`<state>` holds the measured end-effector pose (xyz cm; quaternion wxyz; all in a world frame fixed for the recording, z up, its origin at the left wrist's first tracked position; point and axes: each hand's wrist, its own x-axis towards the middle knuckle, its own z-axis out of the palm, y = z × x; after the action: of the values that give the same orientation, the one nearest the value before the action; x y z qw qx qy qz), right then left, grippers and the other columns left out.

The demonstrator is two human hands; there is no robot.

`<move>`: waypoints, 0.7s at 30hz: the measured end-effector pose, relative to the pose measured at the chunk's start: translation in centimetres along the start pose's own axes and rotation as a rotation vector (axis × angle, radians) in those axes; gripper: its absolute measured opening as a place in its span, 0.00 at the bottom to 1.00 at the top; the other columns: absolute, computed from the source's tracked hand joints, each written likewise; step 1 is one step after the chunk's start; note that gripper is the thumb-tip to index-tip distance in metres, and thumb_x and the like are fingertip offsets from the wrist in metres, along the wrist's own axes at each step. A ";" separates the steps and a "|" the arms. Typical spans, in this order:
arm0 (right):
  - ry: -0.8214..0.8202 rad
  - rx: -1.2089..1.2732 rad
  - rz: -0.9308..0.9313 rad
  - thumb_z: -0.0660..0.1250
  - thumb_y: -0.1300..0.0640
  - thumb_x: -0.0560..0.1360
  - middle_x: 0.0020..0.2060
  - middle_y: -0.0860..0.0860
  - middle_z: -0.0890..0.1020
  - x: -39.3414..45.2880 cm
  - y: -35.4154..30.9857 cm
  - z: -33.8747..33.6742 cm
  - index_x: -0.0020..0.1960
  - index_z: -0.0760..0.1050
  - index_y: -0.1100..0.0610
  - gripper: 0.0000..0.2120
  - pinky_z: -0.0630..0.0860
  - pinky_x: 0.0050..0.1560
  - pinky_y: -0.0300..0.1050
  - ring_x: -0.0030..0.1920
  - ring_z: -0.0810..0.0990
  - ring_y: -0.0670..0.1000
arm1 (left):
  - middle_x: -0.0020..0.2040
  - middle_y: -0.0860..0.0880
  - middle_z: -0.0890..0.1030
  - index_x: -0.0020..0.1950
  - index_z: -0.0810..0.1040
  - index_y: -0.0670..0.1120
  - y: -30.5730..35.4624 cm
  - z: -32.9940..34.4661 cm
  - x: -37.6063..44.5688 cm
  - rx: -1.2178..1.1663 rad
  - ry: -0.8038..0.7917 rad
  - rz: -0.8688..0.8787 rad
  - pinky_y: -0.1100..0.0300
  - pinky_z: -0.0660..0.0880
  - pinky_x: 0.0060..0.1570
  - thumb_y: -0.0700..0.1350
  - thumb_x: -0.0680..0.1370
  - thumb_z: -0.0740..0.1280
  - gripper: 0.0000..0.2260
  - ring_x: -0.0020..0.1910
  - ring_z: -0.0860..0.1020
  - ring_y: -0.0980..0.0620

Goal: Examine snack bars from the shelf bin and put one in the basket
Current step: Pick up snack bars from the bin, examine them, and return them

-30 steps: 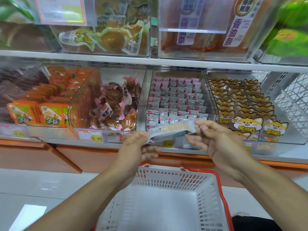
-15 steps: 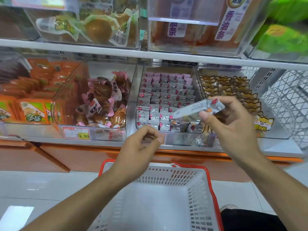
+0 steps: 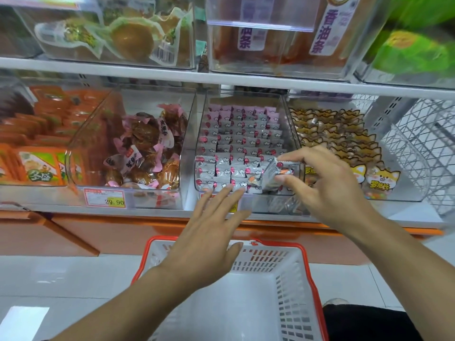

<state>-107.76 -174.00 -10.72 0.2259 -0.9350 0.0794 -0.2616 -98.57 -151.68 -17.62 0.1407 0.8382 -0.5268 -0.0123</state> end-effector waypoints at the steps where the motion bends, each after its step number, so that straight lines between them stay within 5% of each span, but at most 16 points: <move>1: 0.001 -0.015 -0.031 0.73 0.49 0.74 0.50 0.44 0.80 0.0 0.1 -0.1 0.57 0.81 0.53 0.14 0.70 0.54 0.37 0.54 0.76 0.47 | 0.83 0.56 0.45 0.77 0.58 0.61 0.0 0.0 0.0 -0.003 -0.003 -0.002 0.53 0.32 0.74 0.59 0.79 0.65 0.29 0.79 0.34 0.57; 8: -0.176 -0.104 -0.022 0.76 0.50 0.71 0.51 0.47 0.82 -0.1 0.6 0.9 0.58 0.83 0.49 0.16 0.77 0.55 0.51 0.54 0.78 0.50 | 0.83 0.56 0.45 0.72 0.69 0.61 0.4 -0.1 0.0 -0.056 -0.017 -0.026 0.52 0.30 0.73 0.61 0.78 0.65 0.23 0.79 0.35 0.57; 13: -0.299 -0.486 -0.203 0.69 0.52 0.78 0.62 0.47 0.81 0.0 0.9 2.3 0.60 0.84 0.46 0.12 0.61 0.64 0.52 0.64 0.73 0.55 | 0.83 0.56 0.47 0.70 0.72 0.60 0.5 -0.3 0.1 -0.076 -0.014 -0.030 0.53 0.31 0.74 0.59 0.78 0.66 0.20 0.79 0.37 0.56; 21: -0.139 -0.654 -0.168 0.79 0.57 0.70 0.41 0.49 0.82 0.8 0.8 0.8 0.48 0.87 0.51 0.07 0.61 0.54 0.52 0.49 0.74 0.56 | 0.82 0.58 0.46 0.69 0.73 0.61 0.6 -0.3 0.0 -0.114 -0.022 -0.048 0.55 0.27 0.71 0.61 0.78 0.66 0.19 0.73 0.26 0.65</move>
<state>-106.67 -174.60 -11.32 -0.1030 -0.9768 0.0664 -0.1758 -99.07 -151.89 -17.20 0.1821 0.8410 -0.5065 -0.0551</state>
